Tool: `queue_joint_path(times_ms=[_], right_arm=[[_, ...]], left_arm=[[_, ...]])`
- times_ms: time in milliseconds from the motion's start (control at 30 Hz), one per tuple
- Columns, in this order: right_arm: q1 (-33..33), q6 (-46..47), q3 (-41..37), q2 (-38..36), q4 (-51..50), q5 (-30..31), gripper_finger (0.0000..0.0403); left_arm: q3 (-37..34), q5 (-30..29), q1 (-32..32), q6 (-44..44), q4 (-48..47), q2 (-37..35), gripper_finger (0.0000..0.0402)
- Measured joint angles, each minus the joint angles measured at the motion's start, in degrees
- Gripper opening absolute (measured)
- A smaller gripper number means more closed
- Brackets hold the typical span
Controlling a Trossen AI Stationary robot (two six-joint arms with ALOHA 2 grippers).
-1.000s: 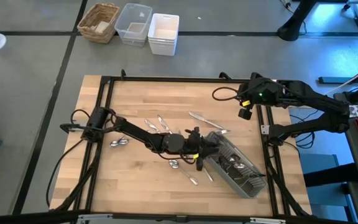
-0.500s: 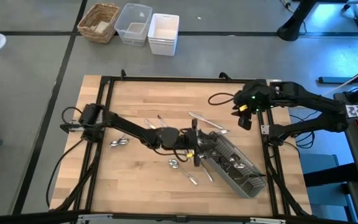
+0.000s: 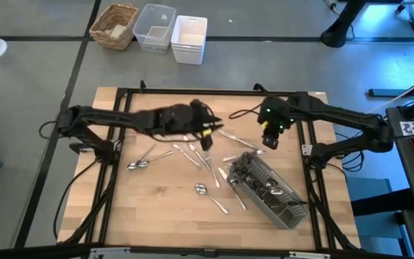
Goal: Sort silverware
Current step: Put the silver table knife into the gray silverware basket
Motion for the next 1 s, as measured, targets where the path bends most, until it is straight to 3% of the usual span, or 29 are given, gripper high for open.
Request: queue_joint_path(times_ms=[233,433,733,1000], right_arm=[[-4.6,-1.6,-6.9,2.6,11.1,-3.9,0.0119],[-6.1,-1.1,-9.1,6.1,19.8,-6.1,0.0119],[-5.5,0.9,-9.2,16.4,29.2,-6.2,0.0119],[-1.6,2.1,-9.2,23.0,30.6,-5.5,0.0119]], left_arm=[[0.0,13.6,10.3,-4.1,-14.7,-1.0,0.0095],[-1.6,23.0,18.4,-1.0,-17.7,-0.9,0.0095],[-5.1,25.9,28.0,4.7,-18.0,-0.8,0.0095],[-8.3,26.3,35.3,1.0,-17.5,-0.8,0.0095]])
